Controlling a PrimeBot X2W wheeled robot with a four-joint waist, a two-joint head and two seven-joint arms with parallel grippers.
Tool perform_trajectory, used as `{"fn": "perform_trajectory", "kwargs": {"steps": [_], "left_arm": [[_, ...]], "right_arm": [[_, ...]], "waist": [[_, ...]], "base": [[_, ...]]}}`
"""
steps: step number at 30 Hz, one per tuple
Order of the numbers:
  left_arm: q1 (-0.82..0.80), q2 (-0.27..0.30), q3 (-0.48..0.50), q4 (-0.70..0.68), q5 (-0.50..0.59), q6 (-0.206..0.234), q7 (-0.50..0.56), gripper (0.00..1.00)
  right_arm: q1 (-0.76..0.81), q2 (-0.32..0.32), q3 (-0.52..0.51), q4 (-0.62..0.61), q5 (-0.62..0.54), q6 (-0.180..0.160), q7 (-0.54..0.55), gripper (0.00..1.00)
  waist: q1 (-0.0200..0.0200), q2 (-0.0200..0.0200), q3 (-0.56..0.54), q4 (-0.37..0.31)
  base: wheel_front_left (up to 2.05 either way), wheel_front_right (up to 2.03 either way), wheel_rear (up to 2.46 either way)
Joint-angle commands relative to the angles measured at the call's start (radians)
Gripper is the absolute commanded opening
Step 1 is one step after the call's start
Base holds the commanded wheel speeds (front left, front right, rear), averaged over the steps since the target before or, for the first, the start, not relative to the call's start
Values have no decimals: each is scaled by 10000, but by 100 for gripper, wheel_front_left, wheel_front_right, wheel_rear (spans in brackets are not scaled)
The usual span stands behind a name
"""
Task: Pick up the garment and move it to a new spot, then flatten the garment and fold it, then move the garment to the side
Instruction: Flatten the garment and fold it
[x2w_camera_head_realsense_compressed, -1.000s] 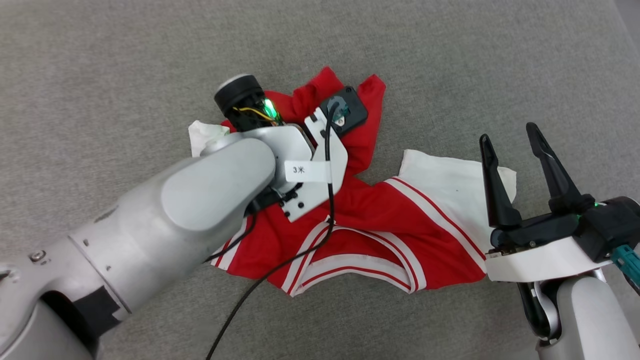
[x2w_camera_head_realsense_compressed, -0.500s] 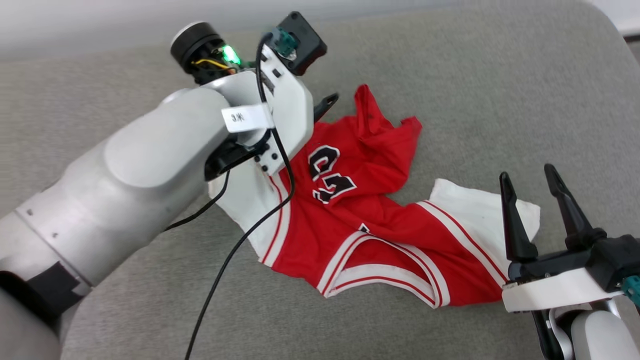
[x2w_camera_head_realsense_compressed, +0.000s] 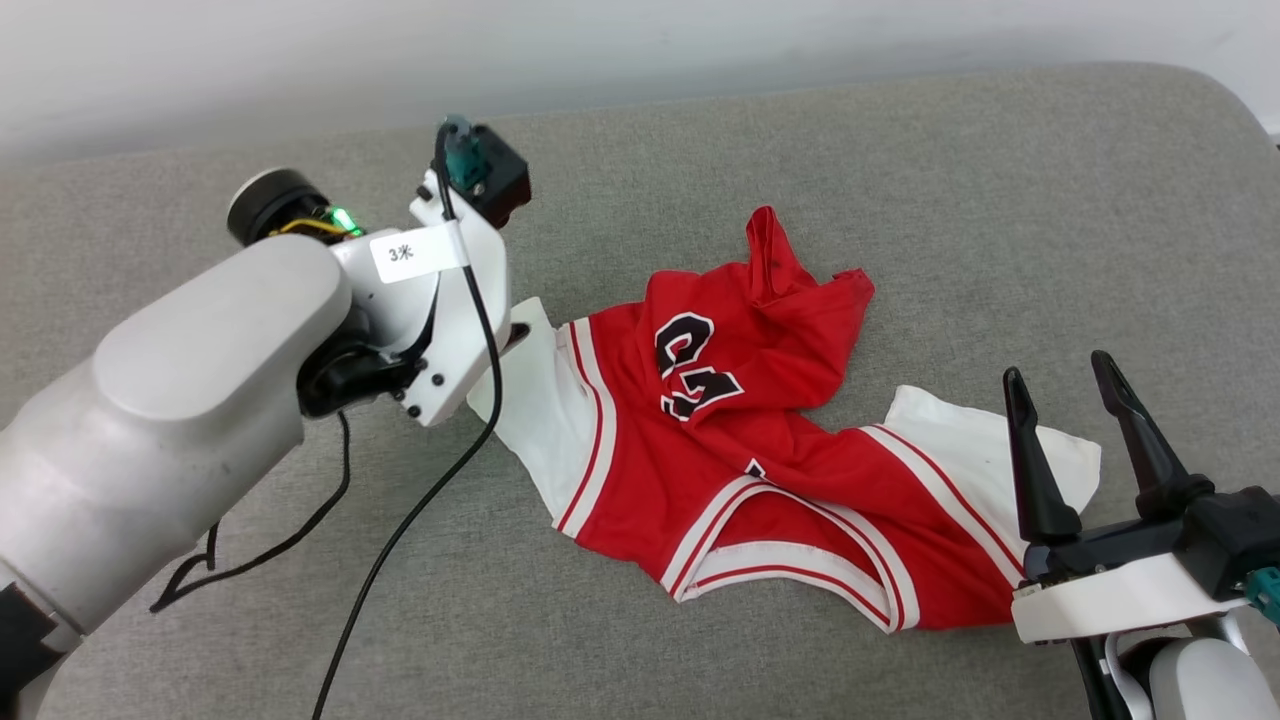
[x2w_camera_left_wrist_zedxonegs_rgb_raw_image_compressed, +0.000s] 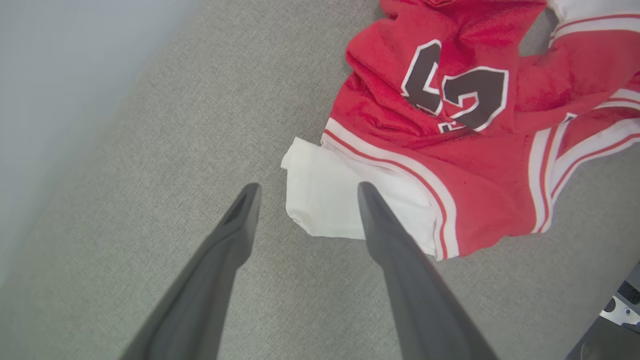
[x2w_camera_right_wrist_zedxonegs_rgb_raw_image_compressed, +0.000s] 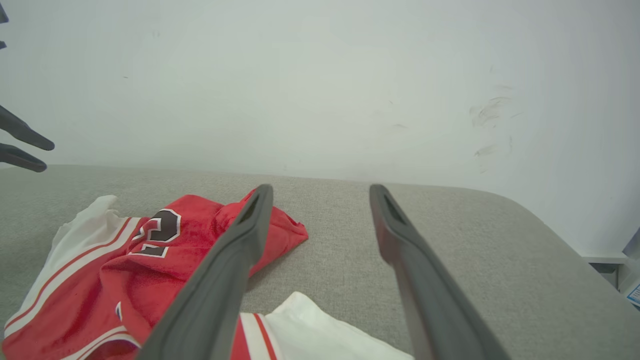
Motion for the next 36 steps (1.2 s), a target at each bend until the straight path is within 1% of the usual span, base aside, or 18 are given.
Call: {"fn": "perform_trajectory", "kwargs": {"steps": [1,7,11,14,18,19,20,23,27,28,29,31,33,36], "left_arm": [[233,113,2,122,-6,23,124,100],[626,106,-3,777,0,23,428,100],[857,-51,-8,1249,-5,23,570,100],[1135,-107,-5,1513,266,23,825,100],[1632,-298,-51,1726,365,23,774,100],[1679,-317,-72,1747,398,23,663,38],[1721,-330,-70,1807,333,23,477,0],[1781,-321,-62,1839,310,23,-171,0],[1905,-83,170,1577,192,23,-1426,0],[1905,-83,170,1577,192,23,-1426,0],[1985,6,277,1471,116,23,-1744,0],[2261,234,453,1223,-8,24,-2249,0],[2543,514,584,848,-123,130,-2603,0],[3017,1144,806,183,-324,443,-2958,0]], "right_arm": [[3,-49,37,-27,89,-11,-25,100],[-310,-27,172,-32,99,-11,-25,100],[-486,27,199,5,87,-11,-25,100],[-576,82,211,40,79,-11,-25,100],[-632,135,157,67,75,-11,-25,100],[-622,142,149,71,70,-11,-25,100],[-609,153,136,85,63,-11,-25,100],[-514,157,80,136,34,-11,-25,100],[-310,119,-44,223,22,-11,-25,100],[-310,119,-44,223,22,-11,-25,100],[-223,98,-71,230,26,-11,-25,100],[-54,62,-136,271,44,-11,-25,100],[112,21,-200,297,72,-11,-25,100],[381,-35,-285,339,109,-11,-25,100]], "waist": [[1,-1,119,-51],[1,-1,592,-304],[1,-1,907,-493],[1,-1,1075,-600],[1,-1,1147,-667],[1,-1,1145,-672],[1,-1,1128,-667],[1,-1,972,-617],[1,-1,499,-422],[1,-1,499,-422],[1,-1,362,-355],[1,-1,87,-199],[1,-1,-188,-7],[1,-1,-532,274]], "base": [[0,0,0],[0,0,0],[0,0,0],[0,0,0],[0,0,0],[0,0,0],[0,0,0],[0,0,0],[0,0,0],[0,0,0],[0,0,0],[0,0,0],[0,0,0],[0,0,0]]}}
